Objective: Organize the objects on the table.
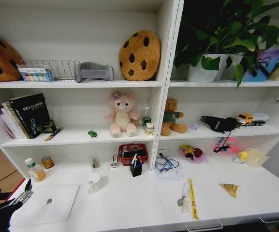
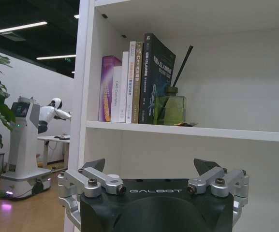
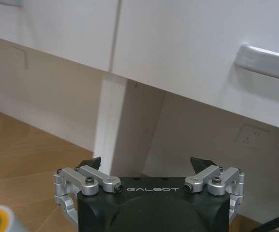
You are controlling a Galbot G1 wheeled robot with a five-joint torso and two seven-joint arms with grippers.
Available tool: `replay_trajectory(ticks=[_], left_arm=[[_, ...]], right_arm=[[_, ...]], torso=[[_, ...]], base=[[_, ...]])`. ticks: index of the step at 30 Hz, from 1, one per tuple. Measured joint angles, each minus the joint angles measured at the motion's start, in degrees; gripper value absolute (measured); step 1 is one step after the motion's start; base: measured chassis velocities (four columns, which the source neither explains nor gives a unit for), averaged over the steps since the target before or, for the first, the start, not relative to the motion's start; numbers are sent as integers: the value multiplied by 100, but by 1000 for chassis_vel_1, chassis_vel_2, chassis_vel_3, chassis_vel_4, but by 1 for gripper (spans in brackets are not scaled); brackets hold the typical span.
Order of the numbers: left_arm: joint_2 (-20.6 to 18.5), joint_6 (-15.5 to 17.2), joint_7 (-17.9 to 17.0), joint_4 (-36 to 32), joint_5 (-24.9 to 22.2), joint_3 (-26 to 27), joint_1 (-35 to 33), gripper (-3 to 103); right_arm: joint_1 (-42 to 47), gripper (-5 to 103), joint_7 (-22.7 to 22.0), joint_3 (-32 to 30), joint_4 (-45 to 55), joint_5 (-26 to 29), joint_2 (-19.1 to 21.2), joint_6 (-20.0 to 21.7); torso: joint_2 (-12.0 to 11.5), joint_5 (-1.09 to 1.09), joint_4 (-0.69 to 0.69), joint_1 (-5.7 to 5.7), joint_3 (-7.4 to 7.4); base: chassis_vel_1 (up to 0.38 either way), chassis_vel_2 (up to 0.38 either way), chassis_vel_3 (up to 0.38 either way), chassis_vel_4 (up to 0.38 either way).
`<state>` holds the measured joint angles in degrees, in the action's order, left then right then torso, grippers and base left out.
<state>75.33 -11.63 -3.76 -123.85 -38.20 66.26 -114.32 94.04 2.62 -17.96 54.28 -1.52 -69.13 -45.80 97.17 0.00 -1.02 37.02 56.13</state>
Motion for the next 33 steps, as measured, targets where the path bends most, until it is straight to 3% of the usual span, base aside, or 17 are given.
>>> replay_trajectory(ticks=[3,10,20,28,33], left_arm=[[50,-1,-5,-20,1,-20,10,100],[53,-3,-7,-29,-18,-34,-8,100],[0,3,-7,-33,-85,1,30,100],[10,9,-7,-36,-86,-11,39,100],[11,9,-7,-12,-85,-19,44,100]], right_arm=[[350,100,208,-71,437,176,57,-5],[1097,100,1391,-481,1802,868,101,-12],[1781,100,2058,-865,2919,1173,484,-13],[2350,100,2644,-1111,3662,1348,497,-16],[2481,100,2718,-1157,3921,1382,492,-17]], torso=[[0,-1,0,0,0],[0,0,1,0,0],[-1,0,1,0,0],[-1,0,0,0,0],[-1,-1,0,0,0]], base=[[0,0,0,0],[0,0,0,0],[0,0,0,0],[0,0,0,0],[0,0,0,0]])
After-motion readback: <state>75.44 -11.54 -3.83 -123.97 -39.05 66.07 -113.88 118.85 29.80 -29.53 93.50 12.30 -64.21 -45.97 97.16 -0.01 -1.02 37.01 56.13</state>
